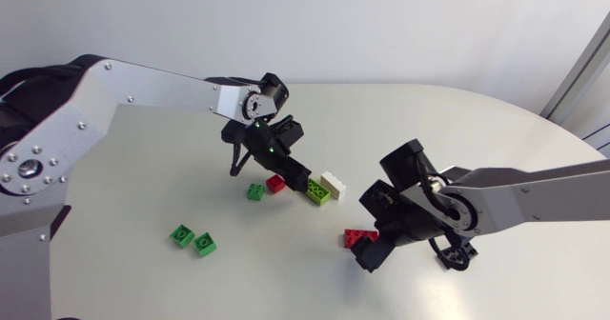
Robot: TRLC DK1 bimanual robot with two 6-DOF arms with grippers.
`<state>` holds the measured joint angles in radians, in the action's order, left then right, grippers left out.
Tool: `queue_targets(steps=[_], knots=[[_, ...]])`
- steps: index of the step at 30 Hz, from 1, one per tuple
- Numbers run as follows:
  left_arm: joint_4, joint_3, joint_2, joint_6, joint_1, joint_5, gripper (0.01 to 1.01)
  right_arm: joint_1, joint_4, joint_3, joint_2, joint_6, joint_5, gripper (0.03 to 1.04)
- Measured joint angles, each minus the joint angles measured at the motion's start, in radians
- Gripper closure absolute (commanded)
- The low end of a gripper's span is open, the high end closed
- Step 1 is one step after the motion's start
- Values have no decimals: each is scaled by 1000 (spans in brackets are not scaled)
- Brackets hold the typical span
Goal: Sort duplo bricks by size, large to the right and small to the left
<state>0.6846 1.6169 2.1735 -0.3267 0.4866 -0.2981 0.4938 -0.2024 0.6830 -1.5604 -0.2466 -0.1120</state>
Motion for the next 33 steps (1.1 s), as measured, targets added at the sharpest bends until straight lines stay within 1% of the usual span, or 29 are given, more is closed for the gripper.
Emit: queue_targets(steps=[1,2,3,4,7,9,11,13,15,16,18,19,20,22,23,27,28,30,32,33], knots=[[0,6,3,0,4,0,48,-2,1,0,-10,-1,-11,359],[0,12,7,3,7,1,48,-2,1,0,-17,-4,-15,548],[0,19,13,5,9,0,48,-3,4,-3,-21,-6,-16,708],[0,27,18,7,13,4,48,-6,5,-7,-21,-7,-16,762],[0,51,41,11,23,12,62,-29,5,-37,10,-16,-19,770],[12,78,62,14,32,15,62,-64,-2,-74,59,-40,-18,774],[37,111,82,18,40,15,62,-119,-12,-113,114,-72,-16,774],[57,141,98,25,50,15,62,-197,-30,-151,169,-116,-15,772],[66,157,105,27,59,15,64,-283,-56,-182,216,-165,-20,748],[69,163,108,30,63,15,64,-320,-69,-193,236,-185,-27,611],[72,173,115,33,73,17,72,-381,-104,-204,280,-220,-59,228],[72,177,118,33,79,20,74,-399,-121,-204,302,-231,-73,151],[72,179,122,33,86,31,95,-413,-137,-204,329,-243,-84,115],[74,180,126,34,98,49,166,-423,-159,-204,378,-249,-98,90],[77,180,128,34,104,57,179,-423,-164,-204,398,-250,-100,89],[137,209,139,37,127,63,177,-423,-182,-204,441,-252,-106,90],[162,221,143,37,134,39,175,-423,-186,-204,446,-252,-108,89],[209,233,143,32,151,-60,172,-423,-192,-204,457,-252,-118,90],[222,234,136,29,184,-144,161,-422,-193,-204,461,-252,-123,90],[223,233,131,26,200,-192,138,-420,-192,-204,460,-252,-124,90]])
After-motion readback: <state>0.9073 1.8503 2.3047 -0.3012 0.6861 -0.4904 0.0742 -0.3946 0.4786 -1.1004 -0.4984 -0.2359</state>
